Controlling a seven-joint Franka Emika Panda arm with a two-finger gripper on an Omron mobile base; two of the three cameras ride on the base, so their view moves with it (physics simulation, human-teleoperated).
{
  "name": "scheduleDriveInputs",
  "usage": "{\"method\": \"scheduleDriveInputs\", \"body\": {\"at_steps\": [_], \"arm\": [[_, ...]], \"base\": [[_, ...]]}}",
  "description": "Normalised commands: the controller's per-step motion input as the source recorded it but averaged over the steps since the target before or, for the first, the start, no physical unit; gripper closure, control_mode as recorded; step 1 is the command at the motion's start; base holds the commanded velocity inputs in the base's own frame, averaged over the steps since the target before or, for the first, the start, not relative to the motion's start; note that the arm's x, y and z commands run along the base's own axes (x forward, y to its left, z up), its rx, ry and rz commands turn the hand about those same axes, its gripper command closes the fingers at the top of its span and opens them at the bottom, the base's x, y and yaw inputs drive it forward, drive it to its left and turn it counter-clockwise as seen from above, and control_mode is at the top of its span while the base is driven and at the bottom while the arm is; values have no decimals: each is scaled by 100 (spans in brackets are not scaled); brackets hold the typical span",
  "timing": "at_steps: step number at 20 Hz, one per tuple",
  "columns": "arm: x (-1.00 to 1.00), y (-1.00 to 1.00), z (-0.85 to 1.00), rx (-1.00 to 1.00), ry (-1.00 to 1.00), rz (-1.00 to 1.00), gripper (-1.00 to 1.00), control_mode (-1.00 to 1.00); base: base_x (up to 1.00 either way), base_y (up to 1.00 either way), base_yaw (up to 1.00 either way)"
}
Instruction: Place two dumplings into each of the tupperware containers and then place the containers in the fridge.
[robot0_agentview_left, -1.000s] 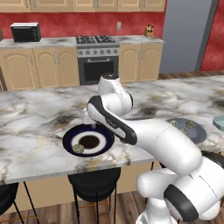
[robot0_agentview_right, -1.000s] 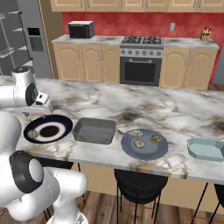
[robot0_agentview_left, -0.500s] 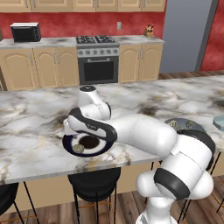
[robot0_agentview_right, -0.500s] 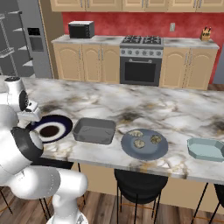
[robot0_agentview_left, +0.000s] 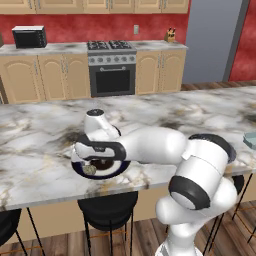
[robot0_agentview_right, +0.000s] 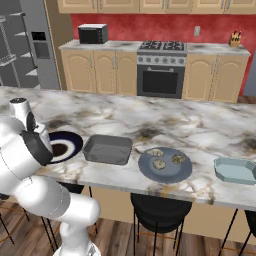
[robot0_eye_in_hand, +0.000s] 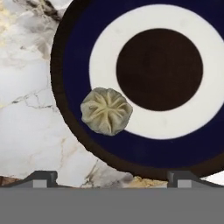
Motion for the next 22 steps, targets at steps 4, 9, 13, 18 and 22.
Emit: {"method": "scheduleDriveInputs", "body": {"at_steps": [4, 9, 13, 18, 22], "arm": [[0, 4, -23, 0, 0, 0, -100, -100], [0, 0, -5, 0, 0, 0, -100, -100], [1, 2, -34, 0, 0, 0, -100, -100], [5, 3, -36, 0, 0, 0, -100, -100], [7, 4, -7, 0, 0, 0, -100, -100]], "base": [[0, 0, 0], [0, 0, 0], [0, 0, 0], [0, 0, 0], [0, 0, 0]]}}
